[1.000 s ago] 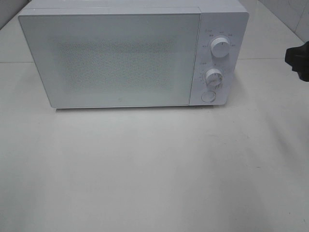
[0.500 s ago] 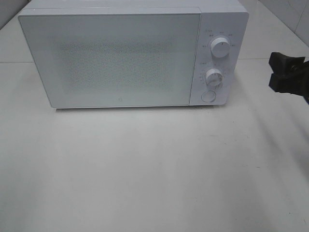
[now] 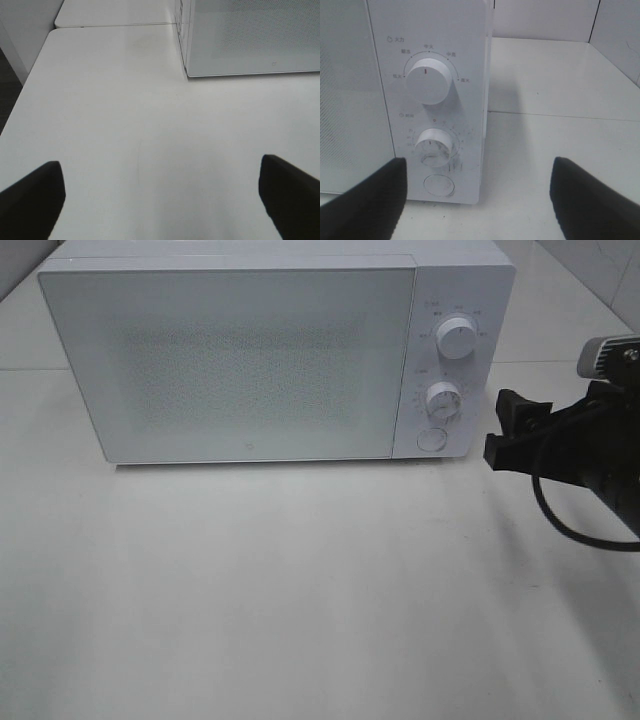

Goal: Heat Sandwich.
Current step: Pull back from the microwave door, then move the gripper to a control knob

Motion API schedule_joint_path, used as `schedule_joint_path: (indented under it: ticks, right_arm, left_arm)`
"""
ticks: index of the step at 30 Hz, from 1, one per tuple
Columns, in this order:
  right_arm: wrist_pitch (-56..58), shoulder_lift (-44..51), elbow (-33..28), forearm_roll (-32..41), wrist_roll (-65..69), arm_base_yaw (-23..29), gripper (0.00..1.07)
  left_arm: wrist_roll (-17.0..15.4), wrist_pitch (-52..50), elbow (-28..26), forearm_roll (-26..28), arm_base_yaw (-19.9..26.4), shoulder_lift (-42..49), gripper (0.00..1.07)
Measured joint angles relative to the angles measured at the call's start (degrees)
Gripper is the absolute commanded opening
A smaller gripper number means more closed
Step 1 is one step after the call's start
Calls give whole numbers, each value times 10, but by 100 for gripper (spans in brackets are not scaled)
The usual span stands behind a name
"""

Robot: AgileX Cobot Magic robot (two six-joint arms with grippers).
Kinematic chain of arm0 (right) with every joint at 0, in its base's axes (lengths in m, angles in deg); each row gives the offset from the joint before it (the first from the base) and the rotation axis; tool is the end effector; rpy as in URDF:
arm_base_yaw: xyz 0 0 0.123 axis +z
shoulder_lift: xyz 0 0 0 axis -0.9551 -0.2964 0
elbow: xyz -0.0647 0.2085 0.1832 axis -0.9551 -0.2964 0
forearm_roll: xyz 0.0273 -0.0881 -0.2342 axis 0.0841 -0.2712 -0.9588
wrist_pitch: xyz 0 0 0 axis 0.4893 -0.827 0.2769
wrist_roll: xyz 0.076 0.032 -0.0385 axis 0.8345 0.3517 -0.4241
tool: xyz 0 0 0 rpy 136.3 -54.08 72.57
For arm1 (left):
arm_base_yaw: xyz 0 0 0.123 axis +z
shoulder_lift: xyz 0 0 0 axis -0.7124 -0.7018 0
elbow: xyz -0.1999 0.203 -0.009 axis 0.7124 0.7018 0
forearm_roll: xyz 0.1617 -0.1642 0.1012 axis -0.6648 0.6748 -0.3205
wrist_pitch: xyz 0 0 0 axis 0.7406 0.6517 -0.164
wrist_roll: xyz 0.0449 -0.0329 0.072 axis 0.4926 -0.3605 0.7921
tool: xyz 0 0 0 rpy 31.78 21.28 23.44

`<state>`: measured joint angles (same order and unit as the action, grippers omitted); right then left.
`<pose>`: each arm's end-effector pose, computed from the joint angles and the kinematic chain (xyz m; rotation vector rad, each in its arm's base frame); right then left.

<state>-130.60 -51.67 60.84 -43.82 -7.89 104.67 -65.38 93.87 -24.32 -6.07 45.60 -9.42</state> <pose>0.2066 0.0762 0.1834 -0.0768 1.6554 -0.0051 -0.0041 -0.0053 0.2782 0.0646 2.0188 -0.0381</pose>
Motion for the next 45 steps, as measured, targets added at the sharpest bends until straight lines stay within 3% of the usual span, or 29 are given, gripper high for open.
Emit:
schedule_joint_path:
  ticks: [7,13,31,45]
  right_arm:
    - [-48,-54,-1,77,-1,84,76]
    - [-49,-76,0,91,-2,107,76]
    - [-50,-77,4,103,-4,107,76]
    - [-57,-159,91,105,-4,85,76]
  left_arm:
    - [0,0,0,0,0,0,100]
    - [0,0,0,0,0,0,100]
    - [0,0,0,0,0,0,100]
    - [0,0,0,0,0,0,100]
